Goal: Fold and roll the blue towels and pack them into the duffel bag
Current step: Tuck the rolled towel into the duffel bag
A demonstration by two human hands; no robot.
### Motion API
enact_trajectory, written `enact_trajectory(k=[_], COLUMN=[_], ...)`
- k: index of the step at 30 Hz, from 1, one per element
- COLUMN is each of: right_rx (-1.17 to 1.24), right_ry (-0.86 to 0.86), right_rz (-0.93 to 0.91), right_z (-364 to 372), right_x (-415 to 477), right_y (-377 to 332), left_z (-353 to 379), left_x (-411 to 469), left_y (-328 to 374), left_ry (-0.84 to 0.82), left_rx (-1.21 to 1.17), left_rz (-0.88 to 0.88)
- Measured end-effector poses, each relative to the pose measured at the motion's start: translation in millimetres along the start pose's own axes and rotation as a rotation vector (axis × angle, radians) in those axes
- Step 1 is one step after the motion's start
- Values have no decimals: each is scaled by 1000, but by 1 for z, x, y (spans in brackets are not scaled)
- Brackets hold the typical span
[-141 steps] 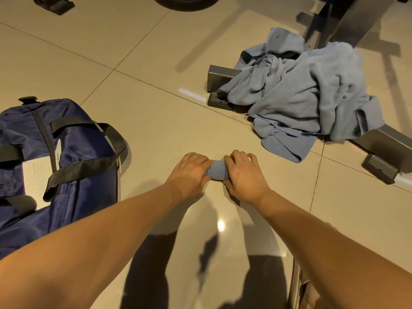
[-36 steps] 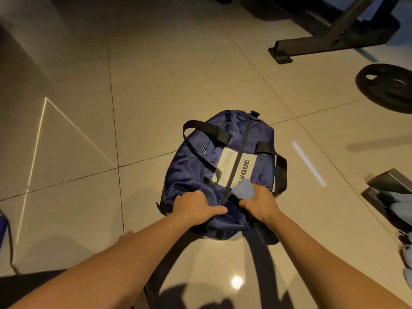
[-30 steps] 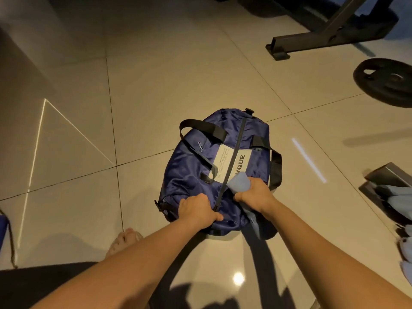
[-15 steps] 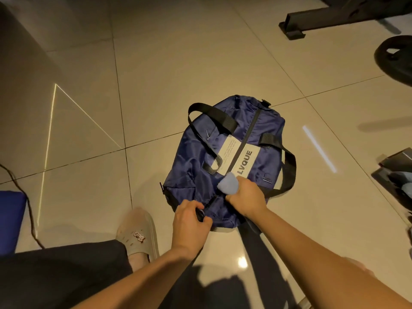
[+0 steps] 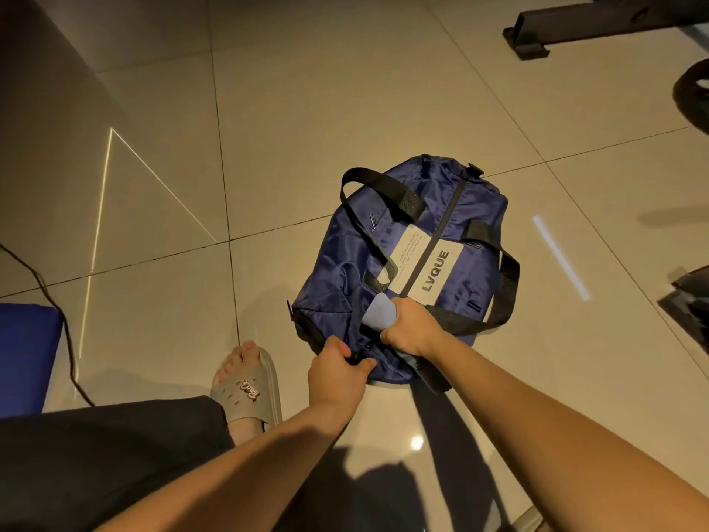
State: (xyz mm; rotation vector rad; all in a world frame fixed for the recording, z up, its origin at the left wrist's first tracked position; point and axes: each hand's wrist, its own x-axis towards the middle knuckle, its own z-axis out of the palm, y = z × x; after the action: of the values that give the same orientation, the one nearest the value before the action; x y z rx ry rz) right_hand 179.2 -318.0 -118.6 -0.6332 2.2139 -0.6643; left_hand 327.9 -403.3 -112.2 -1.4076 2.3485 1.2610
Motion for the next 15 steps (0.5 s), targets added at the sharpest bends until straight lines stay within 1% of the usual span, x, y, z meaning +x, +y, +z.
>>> enact_trajectory(k=[3, 8, 11, 13, 15], right_rx=[53, 32, 17, 65, 162], right_ry=[1, -10, 1, -6, -14], right_rz=[7, 22, -16, -17, 9], right_z=[3, 8, 10, 10, 8], right_x=[4, 5, 5, 7, 8], right_y=[2, 7, 6, 5, 4], left_z=[5, 7, 4, 5, 6], left_x=[2, -4, -11, -17, -22], left_y=[-3, -14, -18, -19, -18], left_ry=[20, -72, -67, -65, -88], left_rx=[146, 74, 30, 27, 64], left_rz=[-4, 72, 92, 92, 77])
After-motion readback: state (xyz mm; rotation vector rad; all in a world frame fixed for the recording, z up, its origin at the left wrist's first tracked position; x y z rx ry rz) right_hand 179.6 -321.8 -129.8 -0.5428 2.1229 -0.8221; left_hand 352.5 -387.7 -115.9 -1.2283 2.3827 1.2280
